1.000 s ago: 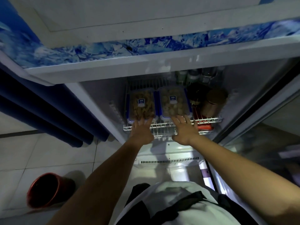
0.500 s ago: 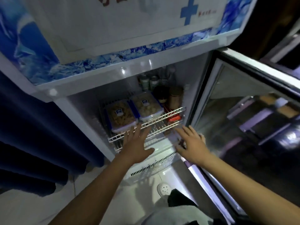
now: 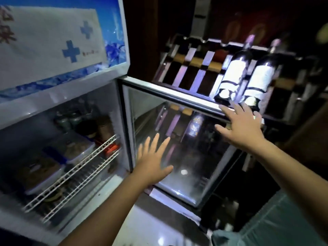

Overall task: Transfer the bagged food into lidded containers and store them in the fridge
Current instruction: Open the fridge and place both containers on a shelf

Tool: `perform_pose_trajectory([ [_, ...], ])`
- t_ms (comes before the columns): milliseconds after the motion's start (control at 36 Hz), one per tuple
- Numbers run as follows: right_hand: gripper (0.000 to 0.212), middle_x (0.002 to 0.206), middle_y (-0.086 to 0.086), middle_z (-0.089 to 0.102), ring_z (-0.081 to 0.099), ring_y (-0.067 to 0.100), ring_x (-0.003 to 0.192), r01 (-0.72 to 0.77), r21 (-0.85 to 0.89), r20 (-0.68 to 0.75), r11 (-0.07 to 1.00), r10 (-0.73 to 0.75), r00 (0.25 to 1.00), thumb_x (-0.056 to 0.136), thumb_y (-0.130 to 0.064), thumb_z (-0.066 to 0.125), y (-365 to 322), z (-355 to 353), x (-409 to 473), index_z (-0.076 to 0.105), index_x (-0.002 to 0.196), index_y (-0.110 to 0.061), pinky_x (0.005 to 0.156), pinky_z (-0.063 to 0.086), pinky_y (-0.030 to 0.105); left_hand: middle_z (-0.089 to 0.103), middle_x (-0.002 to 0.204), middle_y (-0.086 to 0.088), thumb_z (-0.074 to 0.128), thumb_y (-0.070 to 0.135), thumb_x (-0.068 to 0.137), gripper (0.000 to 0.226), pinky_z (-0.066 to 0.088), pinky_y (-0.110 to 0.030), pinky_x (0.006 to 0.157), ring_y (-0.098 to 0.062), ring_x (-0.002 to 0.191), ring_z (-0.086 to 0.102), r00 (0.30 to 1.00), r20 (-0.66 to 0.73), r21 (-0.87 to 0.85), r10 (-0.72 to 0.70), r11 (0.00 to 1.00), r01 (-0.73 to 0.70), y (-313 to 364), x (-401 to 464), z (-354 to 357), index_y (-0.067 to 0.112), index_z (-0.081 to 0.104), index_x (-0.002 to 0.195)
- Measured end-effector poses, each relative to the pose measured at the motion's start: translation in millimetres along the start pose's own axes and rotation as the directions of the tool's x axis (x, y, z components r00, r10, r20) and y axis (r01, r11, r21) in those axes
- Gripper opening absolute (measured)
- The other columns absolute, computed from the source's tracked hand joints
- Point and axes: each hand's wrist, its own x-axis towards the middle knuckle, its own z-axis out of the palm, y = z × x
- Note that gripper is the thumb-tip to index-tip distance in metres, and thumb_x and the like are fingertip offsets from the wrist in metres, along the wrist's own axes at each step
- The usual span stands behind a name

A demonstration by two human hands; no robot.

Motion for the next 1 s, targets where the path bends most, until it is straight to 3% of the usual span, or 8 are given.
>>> perform_pose_trajectory([
  [139,0.069,0.154,-0.004,0.039,0.034,0.027,0.143,-0.146,-0.083,0.228,0.986,0.162,0.96,0.087,-0.068,0.052,65,-15,10,0.029,0.149,-0.047,0.11,0.021,0.065,-0.021,0.166,0.003,0.056,0.062,0.088,0.098,-0.006,-0.05,0.123,-0.028,0.154,-0.016,0.992,-0.016,0.037,0.122,0.992,-0.121,64,33,-22,0.045,-0.014,0.155],
  [417,0.061,0.132,-0.006,0.056,0.046,0.024,0.13,-0.033,0.022,0.101,0.999,0.031,0.994,0.09,-0.068,0.046,73,-9,-12,0.039,0.145,-0.042,0.112,0.025,0.057,-0.013,0.168,0.0,0.06,0.05,0.088,0.099,-0.001,-0.056,0.123,-0.032,0.154,-0.01,0.981,-0.084,0.157,0.173,0.975,-0.159,141,101,-48,0.038,-0.009,0.158],
  [528,0.061,0.13,-0.004,0.055,0.05,0.025,0.123,0.041,0.169,0.121,0.985,-0.062,0.991,0.089,-0.066,0.049,72,-15,-36,0.043,0.145,-0.041,0.111,0.03,0.053,-0.013,0.168,0.004,0.065,0.049,0.086,0.103,-0.002,-0.058,0.122,-0.031,0.153,-0.015,0.986,-0.046,0.212,0.16,0.966,-0.147,143,97,-43,0.038,-0.008,0.157],
  [611,0.063,0.117,-0.005,0.055,0.056,0.023,0.107,0.123,0.235,0.172,0.964,-0.166,0.971,0.087,-0.068,0.048,70,-27,-54,0.043,0.145,-0.041,0.094,0.046,0.044,-0.007,0.167,0.009,0.065,0.044,0.082,0.1,-0.002,-0.057,0.121,-0.026,0.154,-0.015,0.986,-0.042,0.153,0.163,0.976,-0.155,134,76,-44,0.042,-0.002,0.156],
  [694,0.063,0.097,-0.012,0.053,0.056,0.015,0.089,0.218,0.259,0.221,0.941,-0.277,0.935,0.083,-0.076,0.039,58,-42,-68,0.048,0.137,-0.045,0.073,0.049,0.035,0.002,0.167,0.014,0.054,0.043,0.08,0.086,-0.005,-0.054,0.122,-0.013,0.154,-0.011,0.985,-0.029,-0.003,0.168,0.986,-0.168,122,45,-60,0.046,0.011,0.154],
  [806,0.064,0.083,-0.013,0.055,0.052,0.007,0.081,0.388,0.338,0.249,0.857,-0.479,0.842,0.082,-0.076,0.04,31,-56,-90,0.054,0.132,-0.039,0.071,0.045,0.032,0.015,0.165,0.018,0.034,0.043,0.078,0.071,-0.006,-0.046,0.122,-0.003,0.152,-0.002,0.994,-0.037,-0.162,0.102,0.981,-0.107,104,-5,-82,0.046,0.032,0.149],
  [889,0.064,0.105,-0.017,0.064,0.052,-0.001,0.097,0.439,0.522,0.286,0.732,-0.634,0.718,0.081,-0.077,0.042,11,-57,-97,0.047,0.137,-0.048,0.076,0.045,0.018,0.017,0.162,0.026,0.03,0.045,0.09,0.053,-0.005,-0.044,0.124,0.001,0.151,0.0,1.0,-0.001,-0.216,0.002,0.976,-0.002,84,-40,-101,0.053,0.038,0.143],
  [1000,0.055,0.139,-0.045,0.034,0.027,-0.017,0.131,0.464,0.725,0.331,0.508,-0.849,0.413,0.087,-0.069,0.053,-27,-42,-84,0.027,0.136,-0.073,0.097,0.041,0.013,0.012,0.161,0.033,0.022,0.068,0.09,0.044,-0.003,-0.046,0.124,0.004,0.15,-0.005,0.991,0.08,-0.196,-0.106,0.973,0.12,56,-90,-127,0.069,0.029,0.134],
])
